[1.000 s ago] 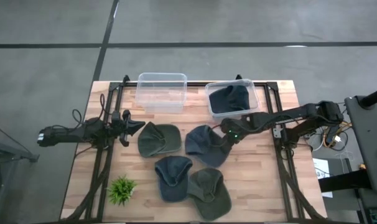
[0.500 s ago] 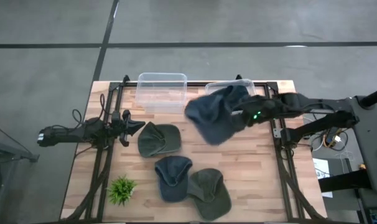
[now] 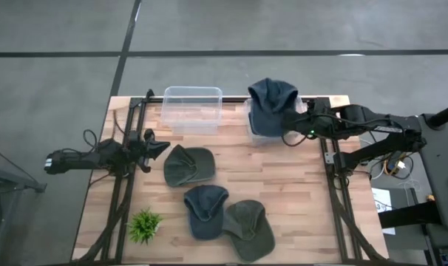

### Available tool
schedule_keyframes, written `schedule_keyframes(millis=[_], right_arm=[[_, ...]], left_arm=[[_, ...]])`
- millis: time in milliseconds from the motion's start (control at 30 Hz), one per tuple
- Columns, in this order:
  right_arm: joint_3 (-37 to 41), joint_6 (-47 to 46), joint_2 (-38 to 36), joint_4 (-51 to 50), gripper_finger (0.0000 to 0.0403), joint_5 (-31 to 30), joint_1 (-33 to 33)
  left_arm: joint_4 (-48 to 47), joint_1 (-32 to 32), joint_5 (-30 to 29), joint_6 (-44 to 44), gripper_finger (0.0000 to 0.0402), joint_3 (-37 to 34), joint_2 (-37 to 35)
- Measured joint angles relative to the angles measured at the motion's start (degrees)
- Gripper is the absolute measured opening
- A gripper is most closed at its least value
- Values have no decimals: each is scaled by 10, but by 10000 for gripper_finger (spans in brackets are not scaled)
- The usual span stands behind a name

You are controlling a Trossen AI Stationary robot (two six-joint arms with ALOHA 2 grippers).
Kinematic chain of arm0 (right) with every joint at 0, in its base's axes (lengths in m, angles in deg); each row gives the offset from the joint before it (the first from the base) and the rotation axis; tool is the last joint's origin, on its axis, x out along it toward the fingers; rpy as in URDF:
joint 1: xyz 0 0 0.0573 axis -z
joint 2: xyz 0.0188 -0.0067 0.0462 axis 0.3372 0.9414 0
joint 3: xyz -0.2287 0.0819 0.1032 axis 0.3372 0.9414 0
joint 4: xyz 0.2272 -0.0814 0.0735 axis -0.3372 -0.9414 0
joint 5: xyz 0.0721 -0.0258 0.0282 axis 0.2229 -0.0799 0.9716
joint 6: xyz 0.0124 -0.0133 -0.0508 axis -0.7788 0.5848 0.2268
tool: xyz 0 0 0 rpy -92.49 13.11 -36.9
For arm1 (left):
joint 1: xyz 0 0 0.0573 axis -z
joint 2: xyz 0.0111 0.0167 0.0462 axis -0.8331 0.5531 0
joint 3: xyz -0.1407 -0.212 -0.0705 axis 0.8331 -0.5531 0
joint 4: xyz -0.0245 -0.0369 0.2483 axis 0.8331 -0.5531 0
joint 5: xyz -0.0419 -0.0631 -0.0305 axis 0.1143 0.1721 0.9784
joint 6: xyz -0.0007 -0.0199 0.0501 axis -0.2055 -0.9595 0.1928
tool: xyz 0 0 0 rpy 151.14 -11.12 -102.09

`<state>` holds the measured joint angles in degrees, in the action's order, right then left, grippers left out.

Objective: Pick & Place hat
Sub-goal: Put the top blue cap into the right transparent bin

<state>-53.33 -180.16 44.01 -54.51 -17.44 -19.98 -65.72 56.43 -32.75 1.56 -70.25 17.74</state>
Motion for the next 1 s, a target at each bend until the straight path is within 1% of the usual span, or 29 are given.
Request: schedule_keyframes(millis=[100,167,300,433,600,700,800,867,1000], right_arm=[[5,-37,14,0,12,-45,0],[8,-74,24,-2,12,-77,0],[17,-154,52,-5,13,-121,0],[19,-204,86,4,13,-129,-6],[14,-209,122,43,13,-133,-45],[11,-204,142,85,13,-151,-73],[11,-184,164,139,13,-171,-97],[11,-164,179,180,13,-184,-110],[10,-110,201,254,13,-194,-120]], left_arm=[[65,0,0,0,0,0,0],[92,0,0,0,0,0,0],[100,0,0,5,0,0,0],[100,0,0,16,0,0,0],[101,0,0,12,0,0,0],[110,0,0,-30,0,0,2],[117,0,0,-69,0,0,7],[120,0,-1,-77,0,0,12],[122,0,-2,-104,0,0,30]])
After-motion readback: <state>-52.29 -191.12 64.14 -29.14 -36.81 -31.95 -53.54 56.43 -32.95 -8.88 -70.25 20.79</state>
